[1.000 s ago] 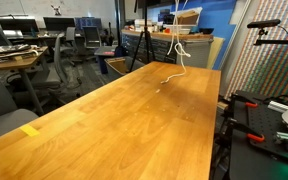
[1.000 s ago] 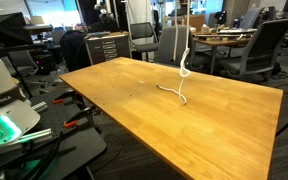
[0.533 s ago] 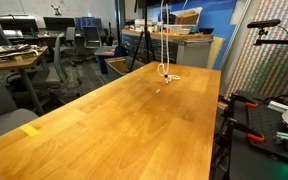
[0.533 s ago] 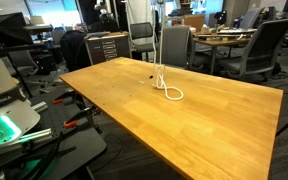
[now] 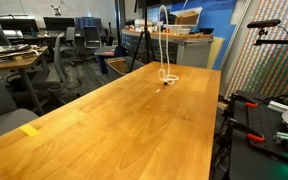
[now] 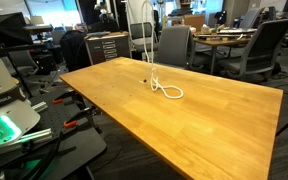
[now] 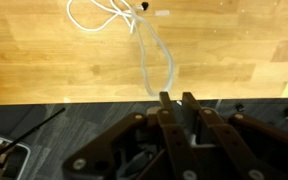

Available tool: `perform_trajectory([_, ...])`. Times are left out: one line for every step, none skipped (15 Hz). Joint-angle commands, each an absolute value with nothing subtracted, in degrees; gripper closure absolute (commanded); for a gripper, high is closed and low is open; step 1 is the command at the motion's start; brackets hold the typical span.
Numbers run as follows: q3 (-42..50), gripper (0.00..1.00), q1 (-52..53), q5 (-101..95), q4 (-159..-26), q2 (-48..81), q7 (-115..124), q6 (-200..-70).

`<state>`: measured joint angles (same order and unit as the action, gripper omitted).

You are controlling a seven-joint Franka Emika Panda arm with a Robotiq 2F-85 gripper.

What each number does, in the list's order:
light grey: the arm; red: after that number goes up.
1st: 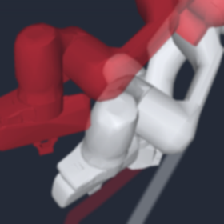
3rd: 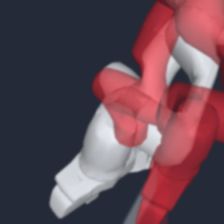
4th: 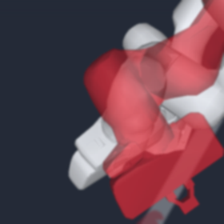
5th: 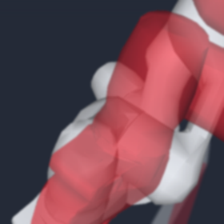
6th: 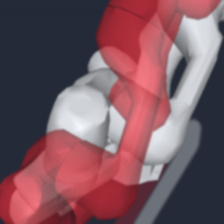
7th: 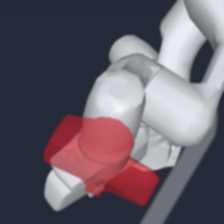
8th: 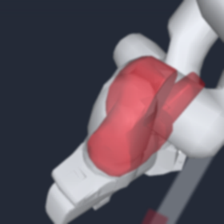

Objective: Make a knot with the object on the table

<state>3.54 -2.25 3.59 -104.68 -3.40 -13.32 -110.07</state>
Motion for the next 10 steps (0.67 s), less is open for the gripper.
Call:
perform_trajectory([2.4, 0.49, -1.3, 1.5, -100.2, 0.1, -18.8, -104.9])
perform_trajectory([2.2, 0.4, -1.2, 0.9, -99.8, 0.8, -19.5, -104.3])
perform_trajectory([1.9, 0.33, -1.1, 0.4, -99.5, 1.5, -20.2, -103.9])
perform_trajectory([1.8, 0.24, -1.2, -0.5, -99.4, 2.3, -20.7, -103.8])
perform_trajectory([1.6, 0.18, -1.2, -1.5, -99.3, 3.2, -21.2, -103.5])
perform_trajectory([1.4, 0.11, -1.2, -3.3, -99.7, 4.3, -21.0, -103.5])
perform_trajectory([1.3, 0.03, -1.1, -5.0, -99.8, 5.5, -20.5, -102.3])
perform_trajectory([1.1, 0.0, -1.0, -6.3, -100.5, 6.9, -22.0, -101.6])
perform_trajectory([1.3, 0.12, -1.4, -4.0, -102.3, 4.0, -20.2, -103.9])
perform_trajectory([1.1, 0.06, -1.5, -4.8, -102.3, 5.3, -20.6, -103.4])
